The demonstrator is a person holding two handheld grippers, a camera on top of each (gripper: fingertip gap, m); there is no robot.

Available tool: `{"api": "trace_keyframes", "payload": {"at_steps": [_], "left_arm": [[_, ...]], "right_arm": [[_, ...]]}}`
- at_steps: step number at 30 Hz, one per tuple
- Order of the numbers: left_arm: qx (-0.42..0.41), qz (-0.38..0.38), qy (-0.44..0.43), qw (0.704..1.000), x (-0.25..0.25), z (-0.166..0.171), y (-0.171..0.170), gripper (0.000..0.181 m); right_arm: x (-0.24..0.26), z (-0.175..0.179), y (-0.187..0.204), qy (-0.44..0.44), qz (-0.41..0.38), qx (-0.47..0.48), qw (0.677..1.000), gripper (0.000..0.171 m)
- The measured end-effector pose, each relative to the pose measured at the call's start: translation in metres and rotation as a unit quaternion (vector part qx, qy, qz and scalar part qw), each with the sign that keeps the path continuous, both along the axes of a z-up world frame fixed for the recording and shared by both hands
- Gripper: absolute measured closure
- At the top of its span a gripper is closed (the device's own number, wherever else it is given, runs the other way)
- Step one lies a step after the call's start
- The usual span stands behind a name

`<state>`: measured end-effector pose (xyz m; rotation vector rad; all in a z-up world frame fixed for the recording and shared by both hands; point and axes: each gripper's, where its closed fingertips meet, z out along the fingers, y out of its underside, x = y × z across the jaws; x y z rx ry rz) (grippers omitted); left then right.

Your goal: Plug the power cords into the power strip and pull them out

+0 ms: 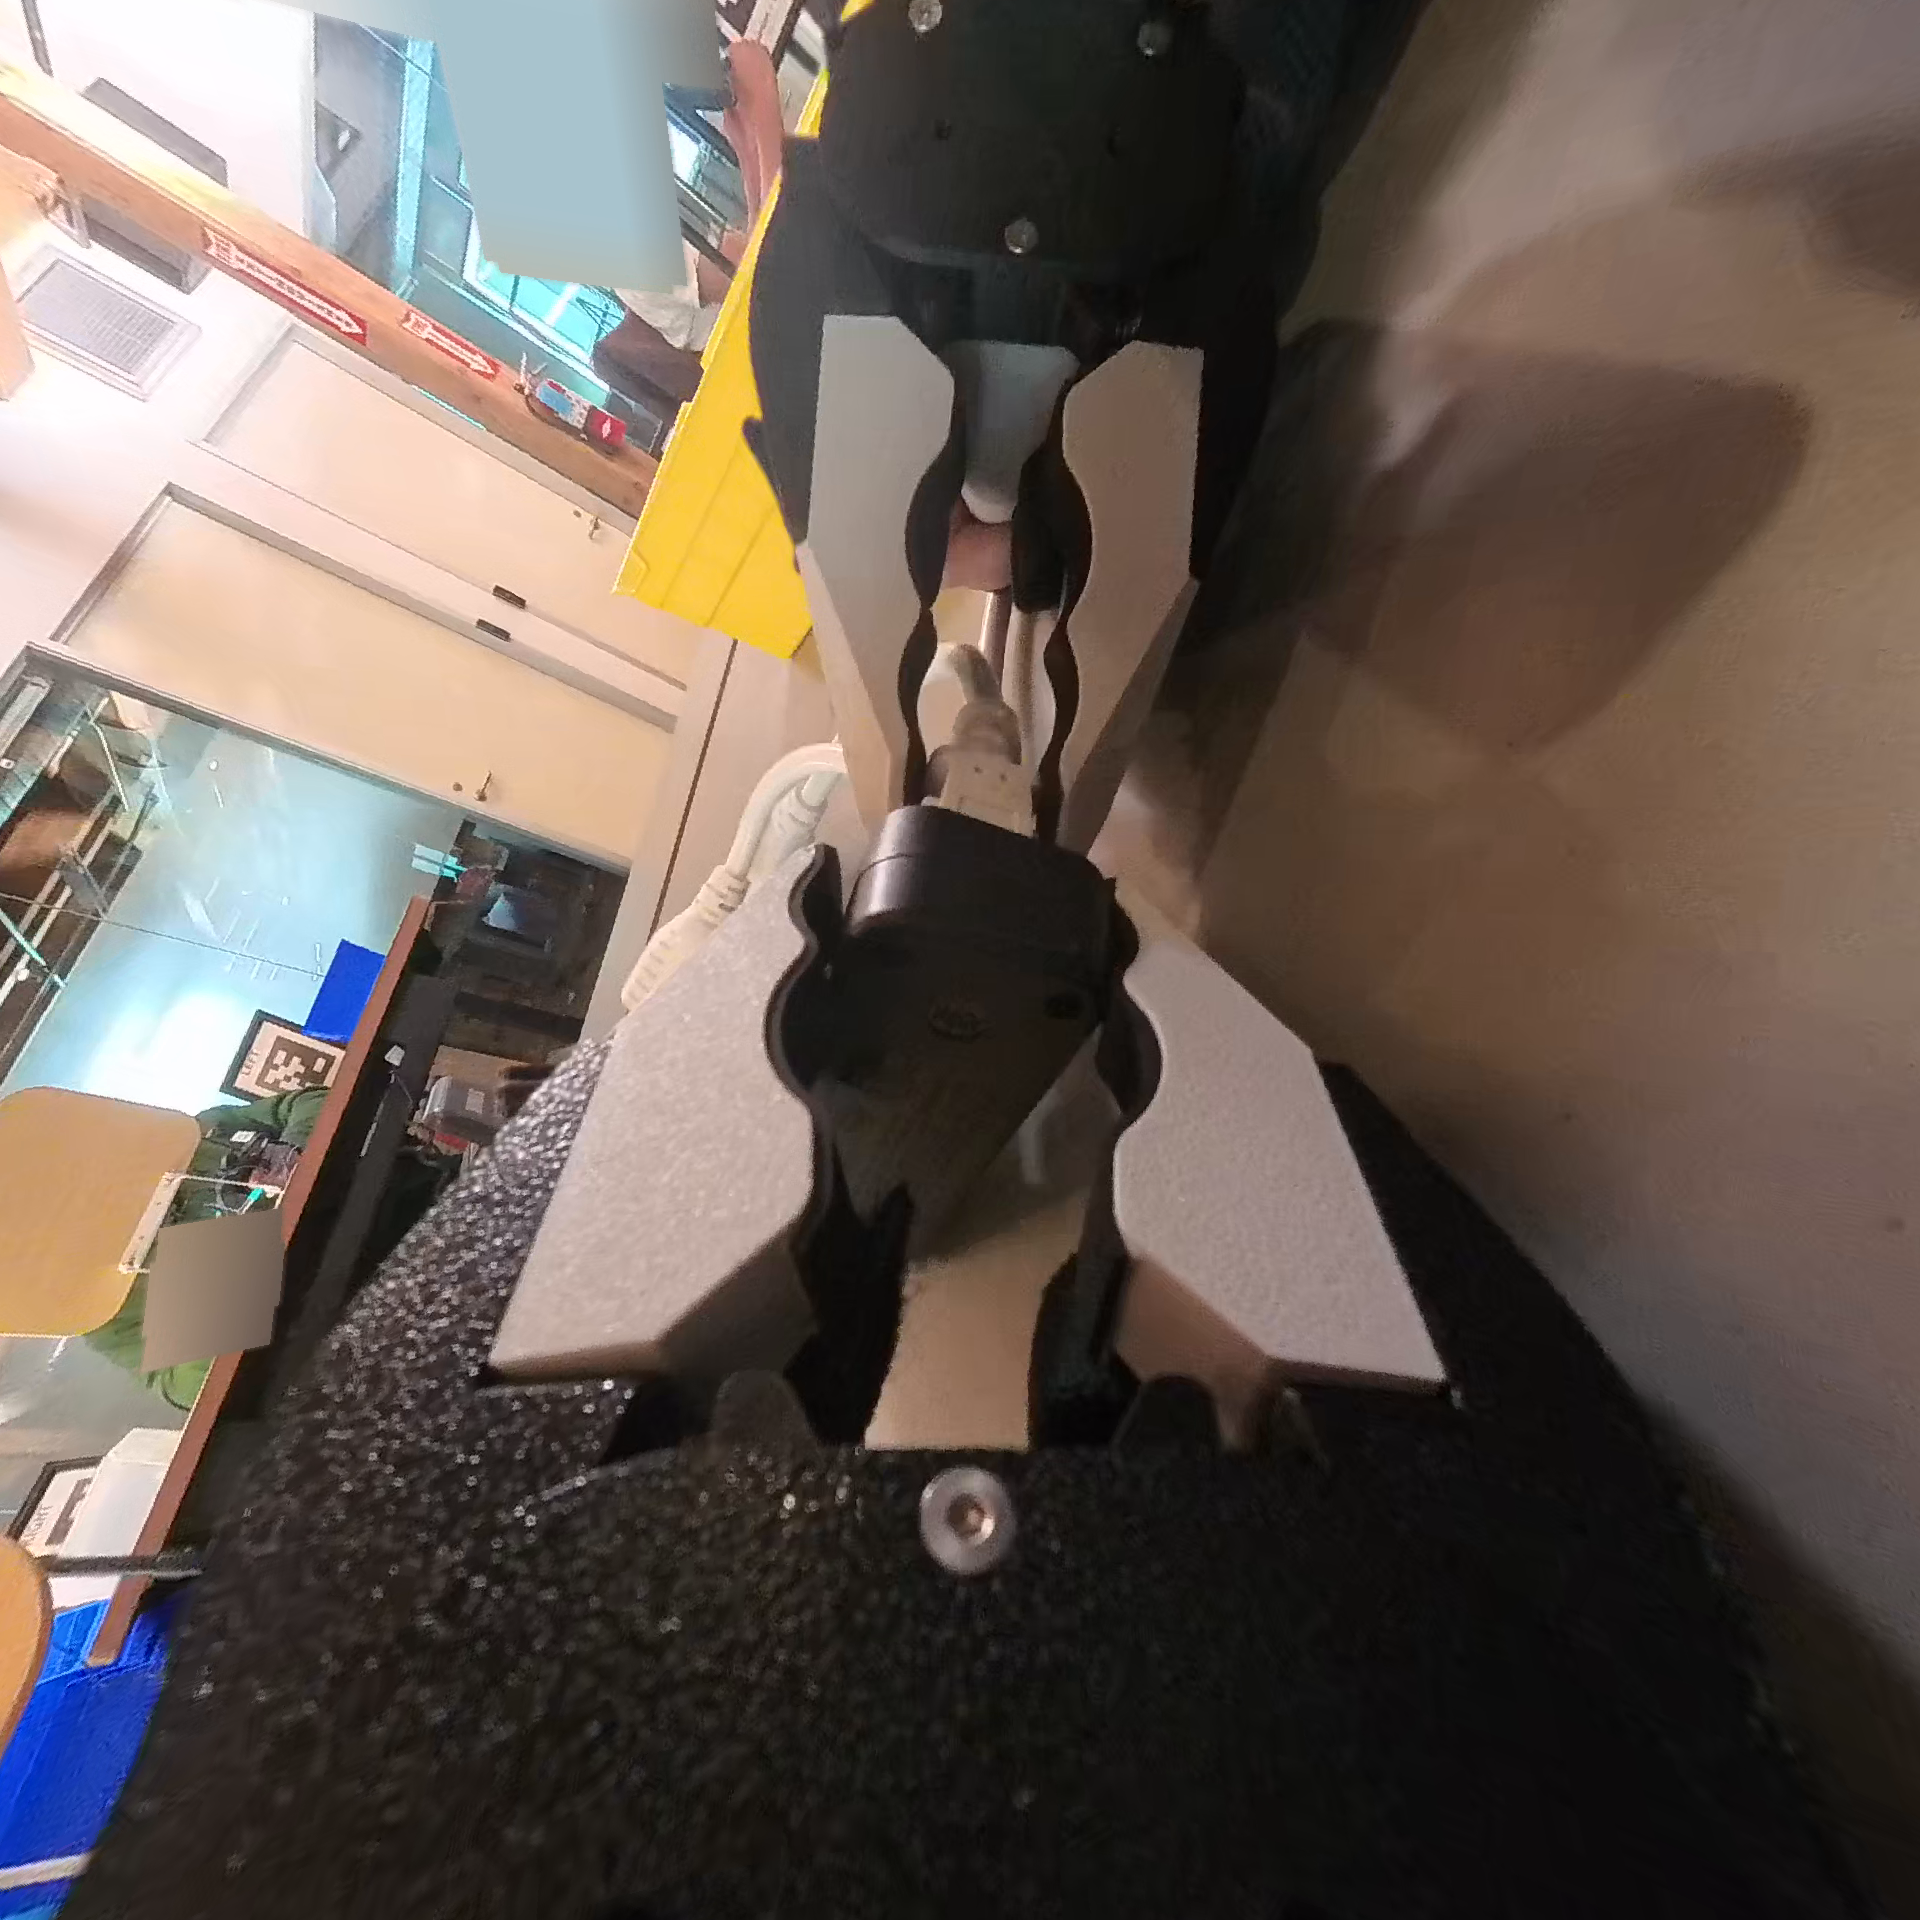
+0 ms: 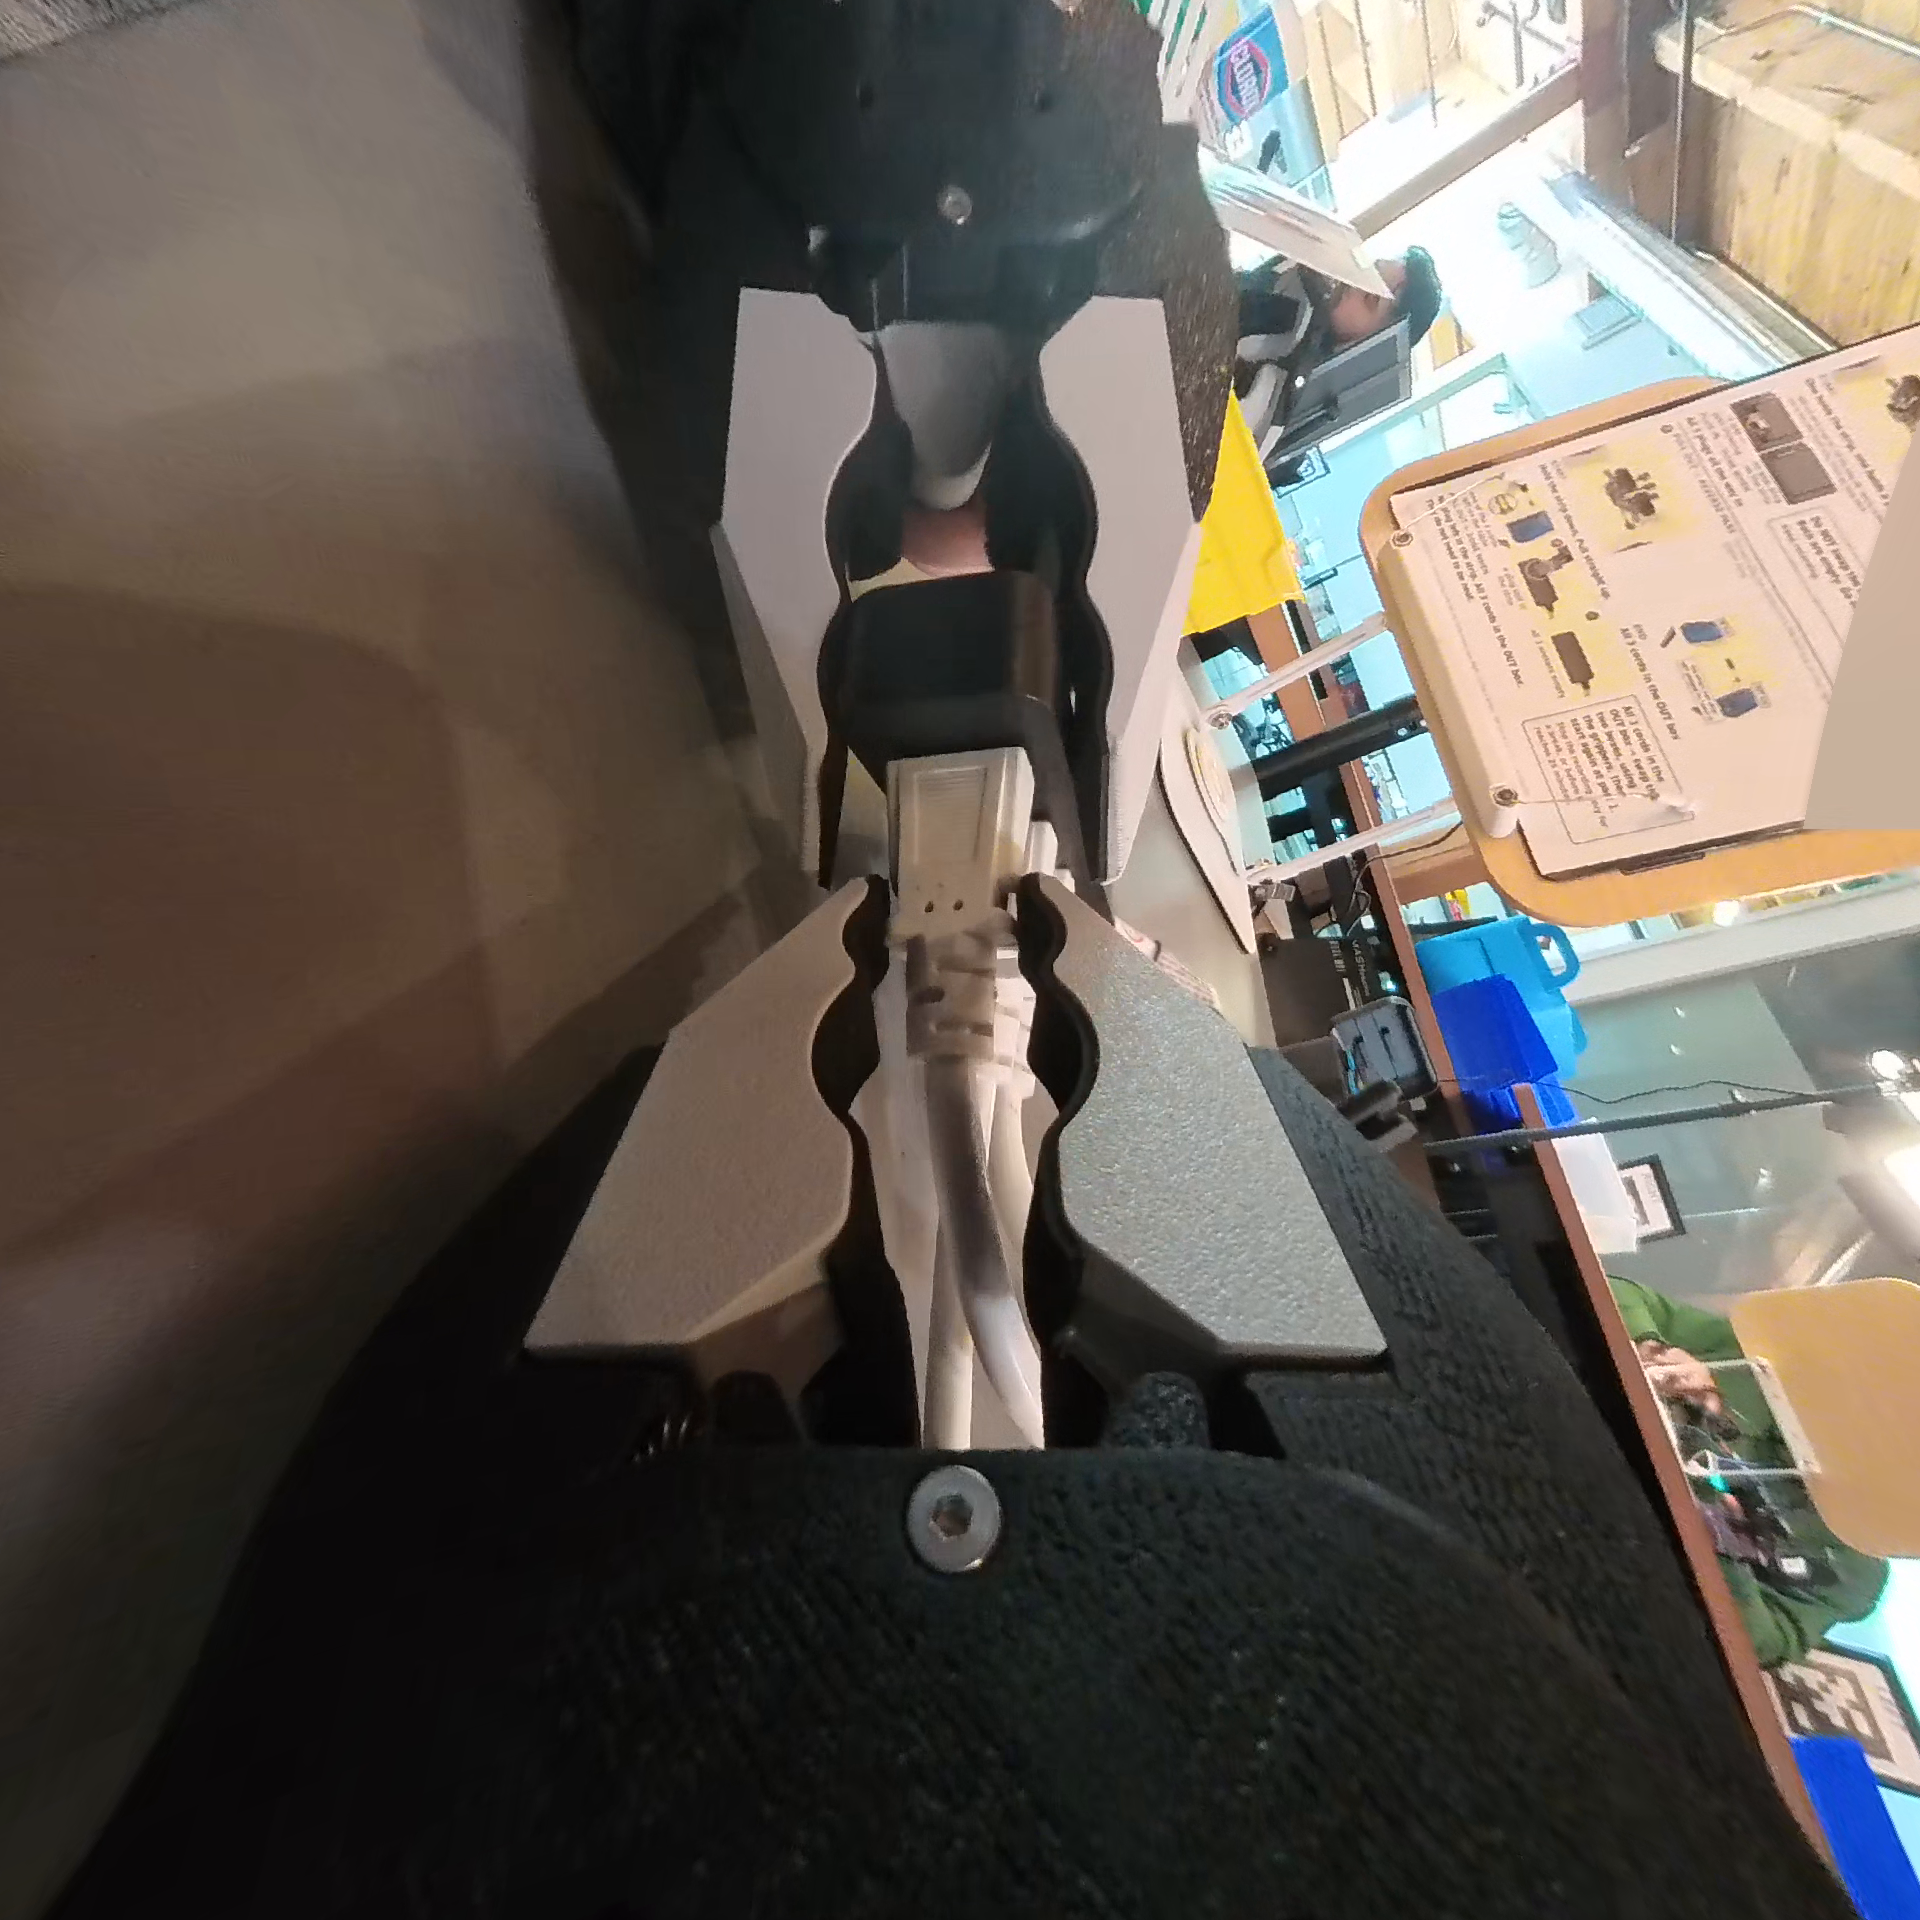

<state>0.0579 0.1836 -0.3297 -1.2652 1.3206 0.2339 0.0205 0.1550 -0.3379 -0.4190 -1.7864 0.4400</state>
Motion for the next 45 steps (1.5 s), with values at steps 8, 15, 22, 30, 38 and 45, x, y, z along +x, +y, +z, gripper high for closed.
{"api": "trace_keyframes", "payload": {"at_steps": [8, 15, 22, 30, 38, 45], "left_arm": [[0.008, -0.006, 0.006, 1.0, 0.002, -0.001, -0.001, 0.13], [0.01, -0.009, 0.01, 1.0, 0.003, -0.002, -0.004, 0.13], [0.009, -0.01, 0.002, 1.0, -0.001, 0.0, -0.005, 0.132], [0.011, 0.0, 0.001, 1.0, -0.003, 0.001, 0.0, 0.131], [0.015, 0.012, -0.002, 1.0, -0.006, 0.001, 0.004, 0.132], [0.013, 0.029, -0.103, 0.994, -0.014, 0.027, 0.01, 0.076]], "right_arm": [[0.013, 0.003, 0.005, 0.004, 0.008, 0.03, 1.0, 0.146], [0.03, 0.005, 0.012, -0.001, 0.019, 0.031, 0.999, 0.146], [0.046, 0.006, 0.023, -0.003, 0.021, 0.015, 1.0, 0.157], [0.037, 0.005, 0.022, -0.012, 0.017, 0.002, 1.0, 0.134], [0.033, 0.019, 0.024, 0.057, 0.012, 0.037, 0.998, 0.115], [0.035, 0.045, 0.029, 0.103, -0.002, -0.032, 0.994, 0.107]]}}
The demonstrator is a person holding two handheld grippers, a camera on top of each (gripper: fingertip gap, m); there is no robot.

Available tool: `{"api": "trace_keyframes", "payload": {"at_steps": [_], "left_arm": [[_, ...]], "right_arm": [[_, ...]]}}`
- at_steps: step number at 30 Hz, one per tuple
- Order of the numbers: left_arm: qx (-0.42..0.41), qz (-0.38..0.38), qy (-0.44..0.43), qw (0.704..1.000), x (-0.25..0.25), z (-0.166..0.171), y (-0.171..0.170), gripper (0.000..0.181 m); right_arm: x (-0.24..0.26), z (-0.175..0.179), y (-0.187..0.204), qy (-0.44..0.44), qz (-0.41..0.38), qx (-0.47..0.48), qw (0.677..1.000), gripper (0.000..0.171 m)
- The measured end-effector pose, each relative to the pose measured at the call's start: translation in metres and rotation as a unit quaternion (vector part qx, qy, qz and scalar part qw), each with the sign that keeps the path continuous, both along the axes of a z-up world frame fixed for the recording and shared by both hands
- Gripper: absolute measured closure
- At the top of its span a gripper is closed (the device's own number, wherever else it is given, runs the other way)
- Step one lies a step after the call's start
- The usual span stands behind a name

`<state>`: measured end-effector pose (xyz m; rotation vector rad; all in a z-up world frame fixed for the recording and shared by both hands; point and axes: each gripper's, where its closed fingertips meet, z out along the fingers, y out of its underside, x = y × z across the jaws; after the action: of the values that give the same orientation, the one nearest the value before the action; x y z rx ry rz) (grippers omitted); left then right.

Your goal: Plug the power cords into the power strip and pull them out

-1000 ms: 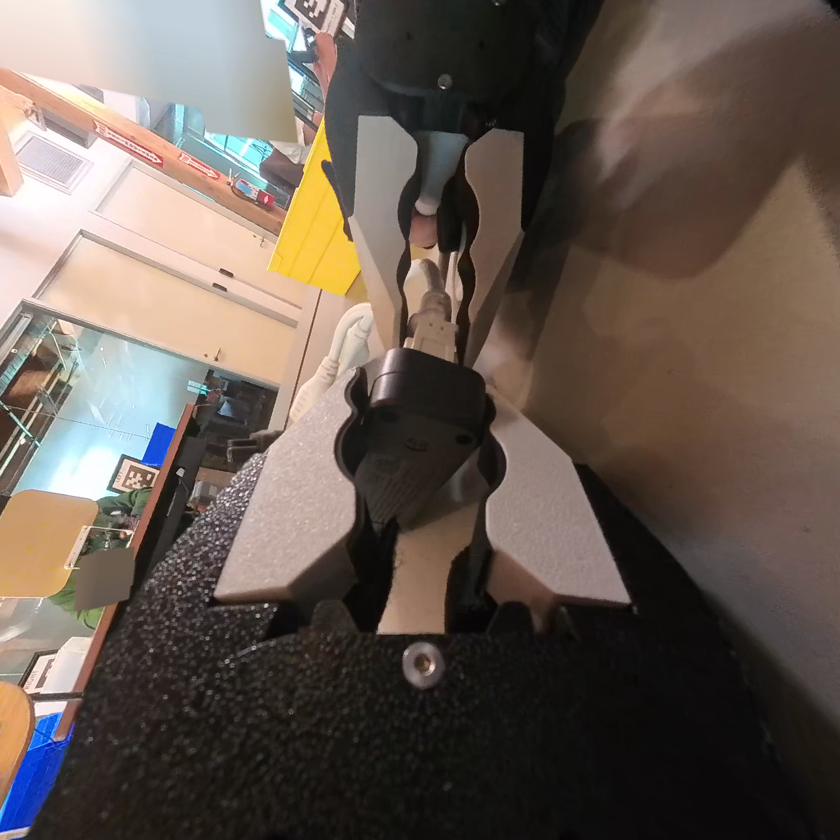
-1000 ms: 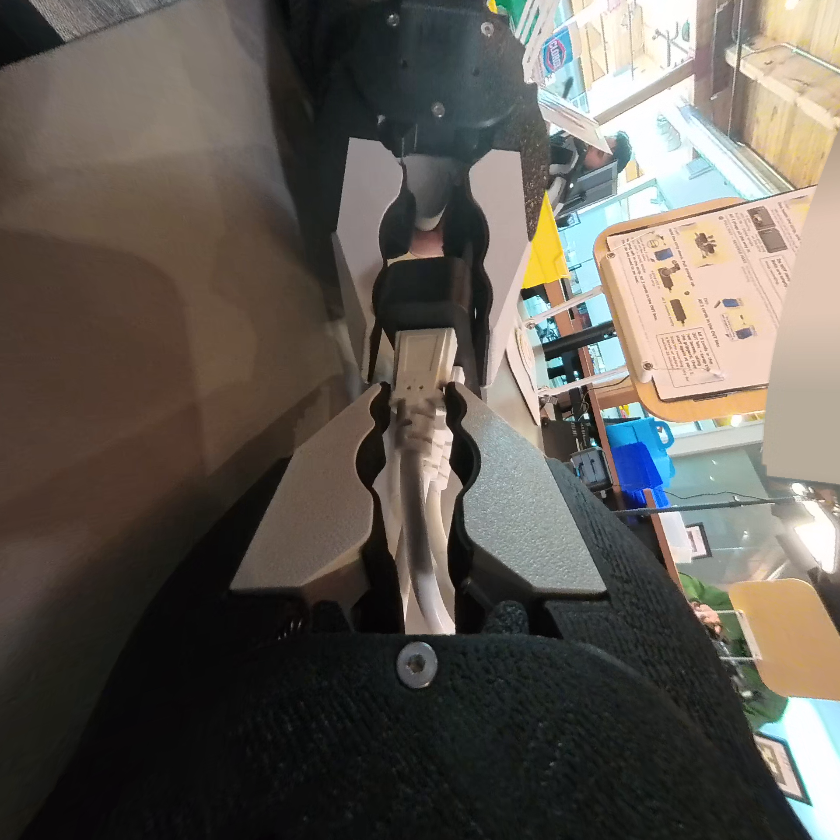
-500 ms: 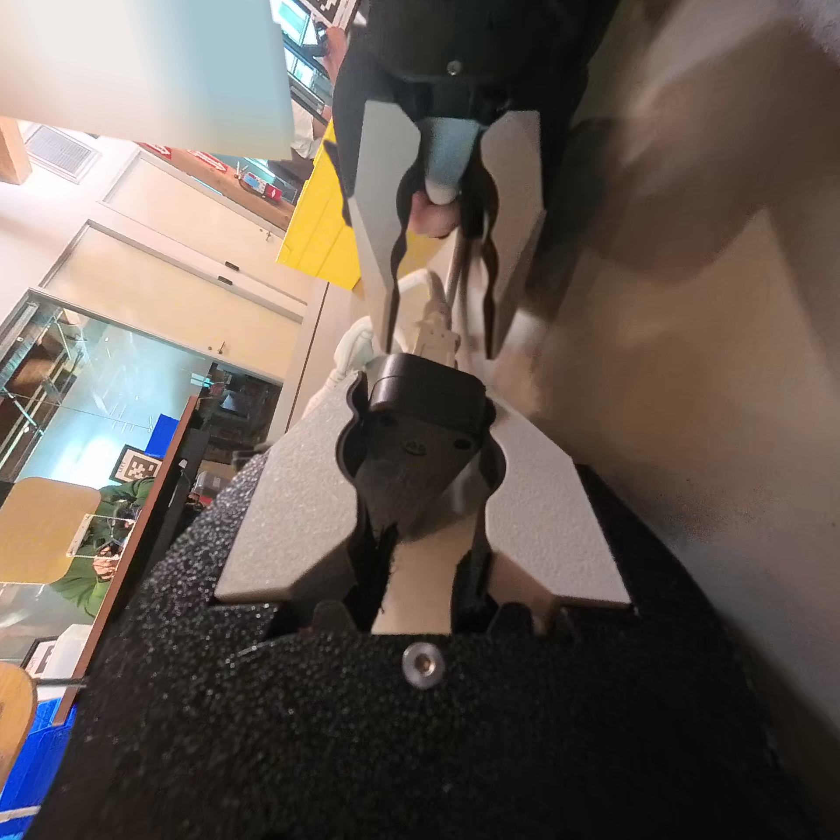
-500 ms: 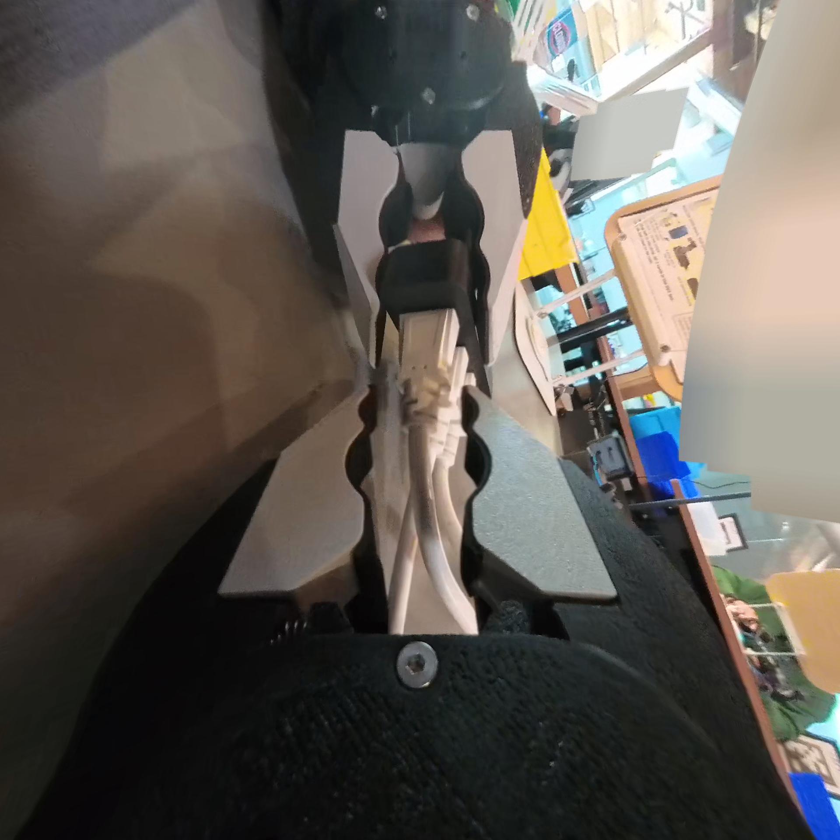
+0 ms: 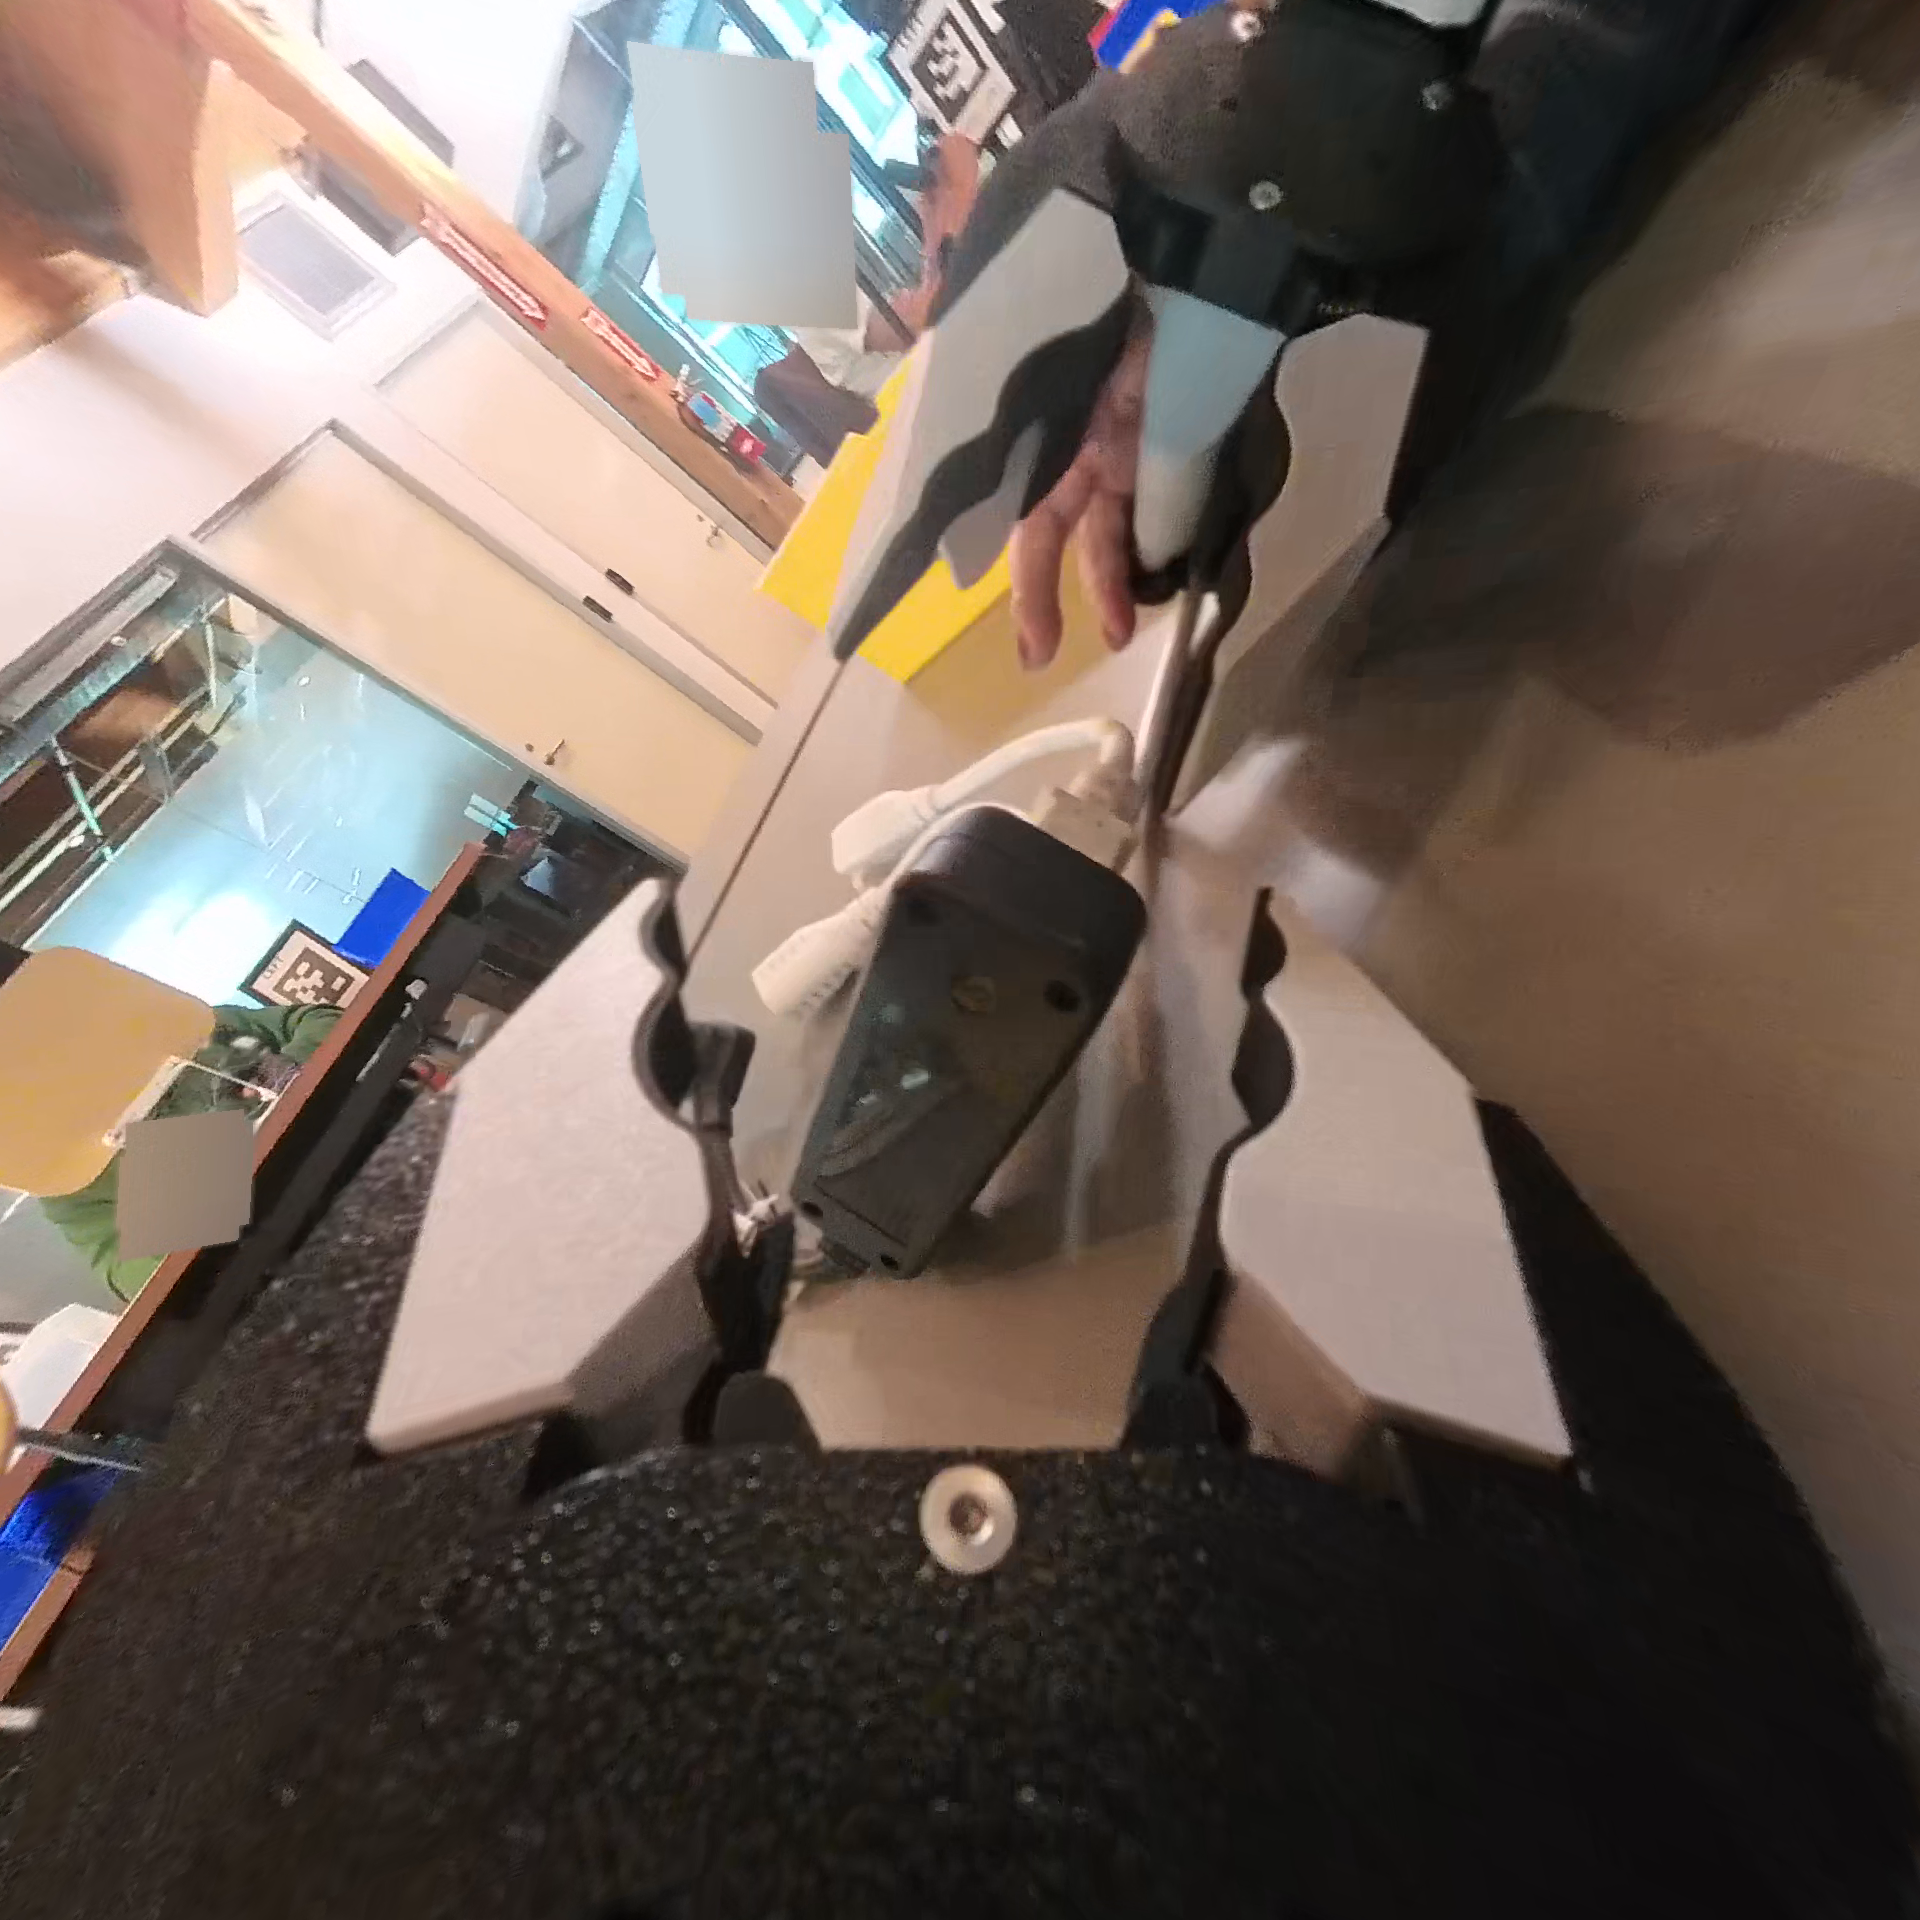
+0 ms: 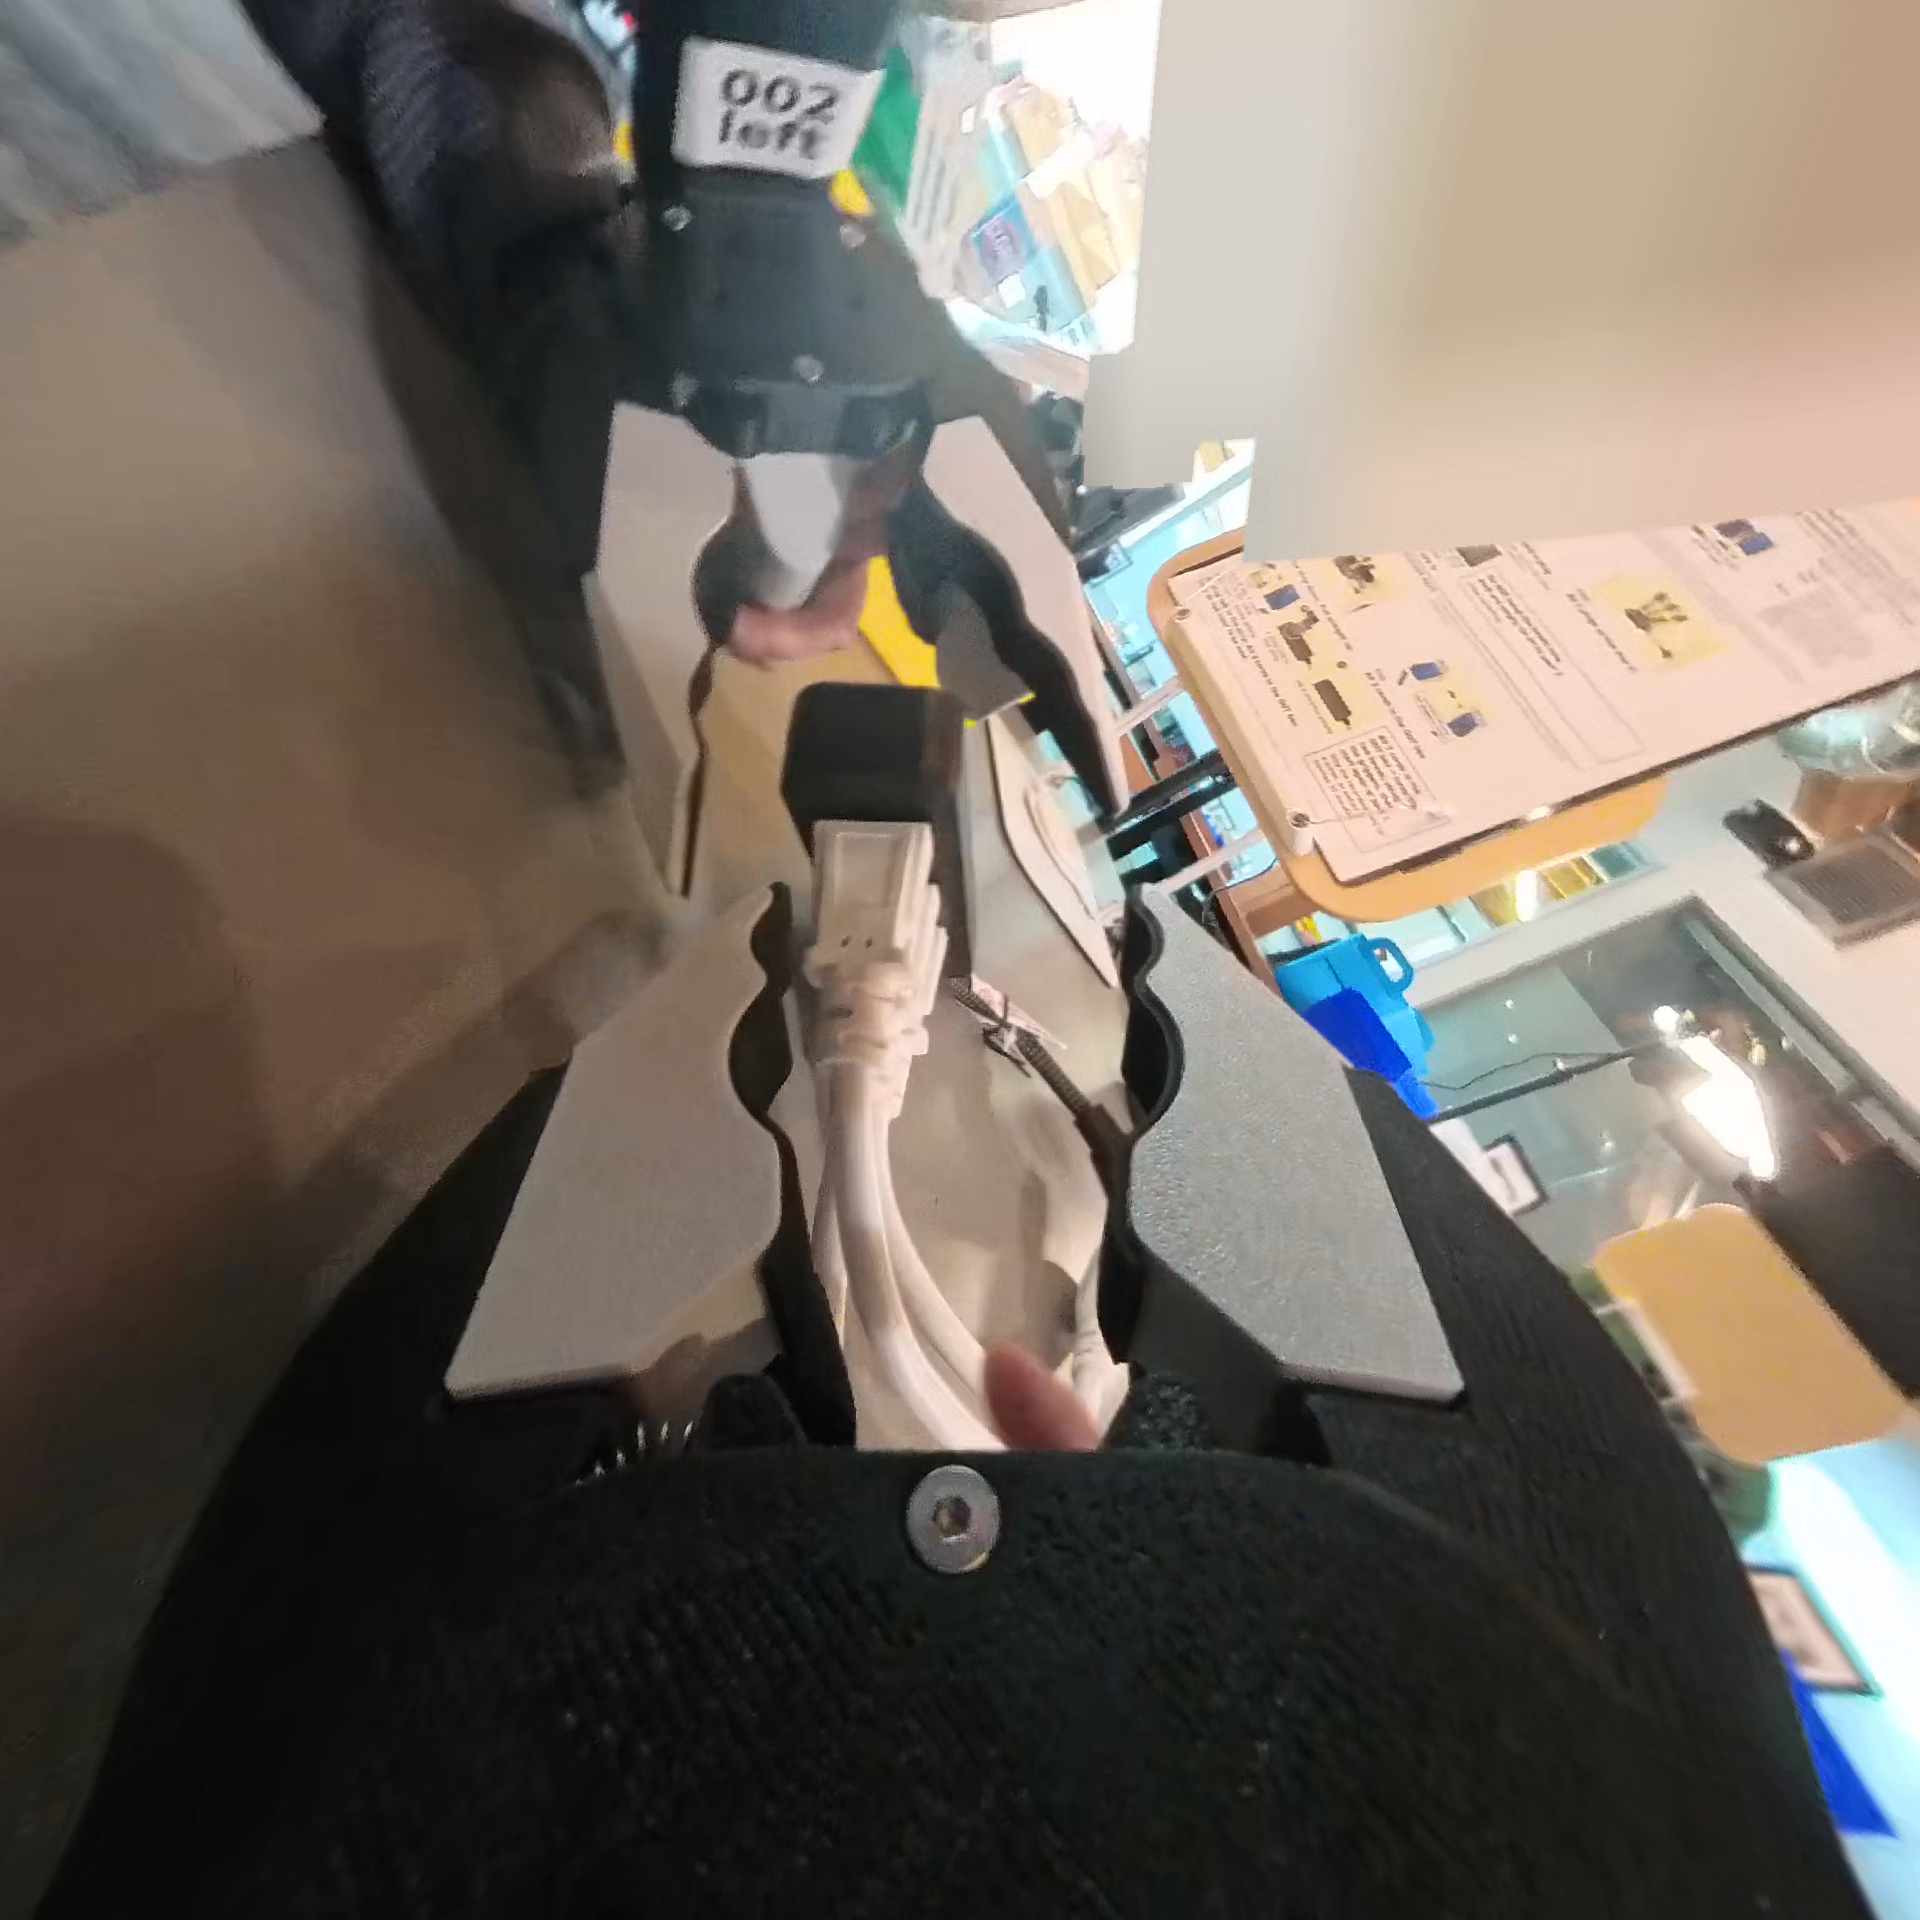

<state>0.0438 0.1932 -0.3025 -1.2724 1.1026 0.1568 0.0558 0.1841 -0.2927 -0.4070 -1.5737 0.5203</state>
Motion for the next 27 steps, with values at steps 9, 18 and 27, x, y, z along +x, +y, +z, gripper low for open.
{"api": "trace_keyframes", "payload": {"at_steps": [9, 18, 27], "left_arm": [[0.073, 0.027, -0.129, 0.989, -0.021, 0.046, 0.005, 0.023], [0.068, 0.061, -0.191, 0.977, -0.042, 0.059, 0.011, 0.044], [0.06, 0.061, -0.198, 0.976, -0.043, 0.058, 0.013, 0.043]], "right_arm": [[0.004, 0.052, 0.038, 0.108, -0.063, -0.127, 0.984, 0.043], [0.018, 0.072, 0.06, 0.158, -0.07, -0.209, 0.962, 0.067], [0.06, 0.129, 0.03, 0.174, 0.231, -0.484, 0.826, 0.037]]}}
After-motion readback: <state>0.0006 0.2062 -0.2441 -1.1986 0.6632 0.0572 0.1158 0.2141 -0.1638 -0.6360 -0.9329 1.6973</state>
